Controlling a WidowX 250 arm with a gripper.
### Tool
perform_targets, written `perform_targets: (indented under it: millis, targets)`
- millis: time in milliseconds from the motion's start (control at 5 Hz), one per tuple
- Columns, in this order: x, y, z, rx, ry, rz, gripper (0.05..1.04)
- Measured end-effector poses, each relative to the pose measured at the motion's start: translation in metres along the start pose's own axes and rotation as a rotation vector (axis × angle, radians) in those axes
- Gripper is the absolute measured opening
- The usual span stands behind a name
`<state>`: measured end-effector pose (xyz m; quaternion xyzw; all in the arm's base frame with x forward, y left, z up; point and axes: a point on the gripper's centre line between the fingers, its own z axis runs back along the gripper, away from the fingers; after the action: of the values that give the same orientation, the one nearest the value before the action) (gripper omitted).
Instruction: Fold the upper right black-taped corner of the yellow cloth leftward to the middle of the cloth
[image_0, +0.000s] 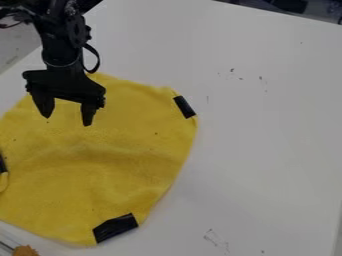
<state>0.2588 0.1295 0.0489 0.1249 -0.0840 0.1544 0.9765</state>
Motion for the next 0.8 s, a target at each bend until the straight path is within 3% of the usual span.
perform_targets:
  millis: [200, 600, 800]
  targets:
    - [-0.003, -0.003, -0.006, -0.004, 0.025, -0.007, 1.000]
    - [0.031, -0.059, 0.000, -0.044, 0.004, -0.184, 1.000]
    - [0.044, -0.088, 0.004, -0.053, -0.005, -0.205, 1.000]
